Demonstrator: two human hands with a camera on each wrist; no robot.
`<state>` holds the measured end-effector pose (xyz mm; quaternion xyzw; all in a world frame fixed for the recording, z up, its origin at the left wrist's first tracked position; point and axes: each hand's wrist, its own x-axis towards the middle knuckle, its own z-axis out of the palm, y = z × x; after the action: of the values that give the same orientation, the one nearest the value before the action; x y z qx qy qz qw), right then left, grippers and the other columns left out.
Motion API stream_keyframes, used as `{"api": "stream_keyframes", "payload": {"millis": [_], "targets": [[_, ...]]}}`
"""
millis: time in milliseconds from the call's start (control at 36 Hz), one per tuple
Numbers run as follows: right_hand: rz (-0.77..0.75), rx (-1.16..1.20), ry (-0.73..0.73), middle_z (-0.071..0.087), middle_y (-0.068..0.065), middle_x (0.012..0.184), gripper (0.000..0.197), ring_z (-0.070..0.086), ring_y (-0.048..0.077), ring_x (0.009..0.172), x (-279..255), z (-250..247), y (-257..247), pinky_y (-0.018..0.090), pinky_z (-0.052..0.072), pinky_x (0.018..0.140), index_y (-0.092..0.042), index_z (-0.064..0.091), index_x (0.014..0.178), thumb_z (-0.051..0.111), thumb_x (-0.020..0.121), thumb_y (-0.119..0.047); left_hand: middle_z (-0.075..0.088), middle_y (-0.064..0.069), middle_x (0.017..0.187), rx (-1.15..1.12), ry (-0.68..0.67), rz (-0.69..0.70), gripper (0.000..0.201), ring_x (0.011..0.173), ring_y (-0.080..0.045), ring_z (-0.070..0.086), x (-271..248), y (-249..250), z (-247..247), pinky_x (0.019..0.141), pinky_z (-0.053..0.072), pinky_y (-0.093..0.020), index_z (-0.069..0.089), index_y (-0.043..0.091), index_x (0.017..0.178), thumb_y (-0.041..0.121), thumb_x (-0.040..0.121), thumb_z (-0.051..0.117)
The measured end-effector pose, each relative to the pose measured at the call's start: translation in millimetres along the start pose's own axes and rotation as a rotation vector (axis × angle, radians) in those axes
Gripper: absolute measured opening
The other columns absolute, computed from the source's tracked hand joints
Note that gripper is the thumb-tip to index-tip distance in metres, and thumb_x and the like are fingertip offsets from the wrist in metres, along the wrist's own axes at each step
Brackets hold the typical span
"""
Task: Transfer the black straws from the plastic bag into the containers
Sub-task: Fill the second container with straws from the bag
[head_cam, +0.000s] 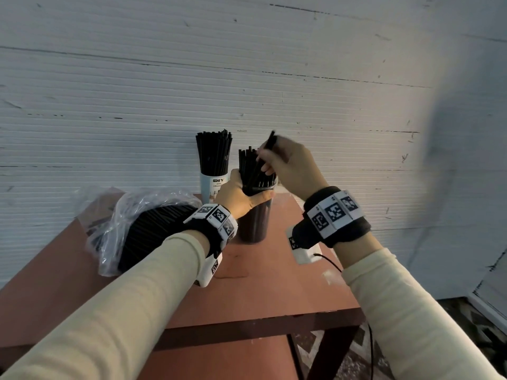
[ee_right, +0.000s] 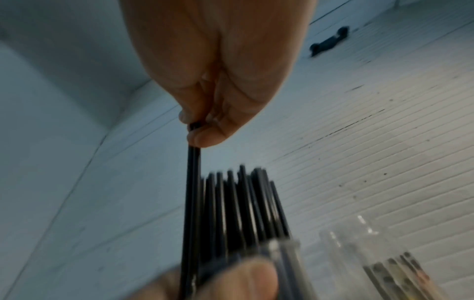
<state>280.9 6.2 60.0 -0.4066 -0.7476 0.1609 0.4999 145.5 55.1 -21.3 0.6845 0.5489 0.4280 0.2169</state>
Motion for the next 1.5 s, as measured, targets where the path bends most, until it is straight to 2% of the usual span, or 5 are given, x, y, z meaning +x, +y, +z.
{"api": "stream_keyframes", "payload": {"millis": [667,861,1055,1194,1500], "targets": [[-0.150,-0.145,0.129,0.064,0.001,0.077,0.007,0.062,0.013,0.065,39,-27,-23,0.038,0.057,0.070,-0.010,0.058,0.099,0.055,0.094,-0.014,0.059,0.007,0.124,-0.108,-0.178,0.013,0.084,0.108,-0.010,0.053,9,-9,-16,0.089,0.037,-0.026,0.036,0.025,0.143,0.045,0.074,0.081],[-0.128,-0.256,0.031,0.059,0.004,0.068,0.045,0.058,0.011,0.060,18,-6,7,0.008,0.042,0.057,-0.018,0.040,0.133,0.056,0.093,-0.008,0.058,0.006,0.124,-0.118,-0.191,0.013,0.083,0.109,-0.010,0.053,10,-10,-15,0.088,0.037,-0.026,0.037,0.020,0.142,0.044,0.075,0.080],[-0.169,-0.501,0.089,0.053,0.003,0.122,0.025,0.042,0.024,0.114,10,8,23,0.023,0.028,0.096,-0.018,0.070,0.114,0.053,0.097,-0.024,0.060,0.006,0.123,-0.141,-0.181,0.028,0.084,0.109,-0.009,0.055,11,-11,-14,0.088,0.039,-0.024,0.037,0.020,0.141,0.043,0.074,0.082],[-0.178,-0.431,-0.057,0.024,-0.001,0.158,0.048,0.017,0.016,0.147,15,12,15,0.026,0.013,0.115,-0.018,0.034,0.149,0.040,0.102,-0.031,0.058,0.009,0.123,-0.145,-0.187,0.026,0.087,0.109,-0.008,0.054,10,-12,-14,0.089,0.039,-0.025,0.036,0.022,0.142,0.046,0.073,0.082],[-0.115,-0.475,-0.115,0.048,-0.003,0.146,0.042,0.042,0.015,0.135,22,21,18,0.030,0.031,0.113,-0.020,0.053,0.137,0.043,0.100,-0.037,0.061,0.007,0.123,-0.151,-0.207,0.016,0.086,0.109,-0.008,0.056,11,-15,-15,0.089,0.041,-0.026,0.038,0.023,0.140,0.048,0.071,0.083]]}}
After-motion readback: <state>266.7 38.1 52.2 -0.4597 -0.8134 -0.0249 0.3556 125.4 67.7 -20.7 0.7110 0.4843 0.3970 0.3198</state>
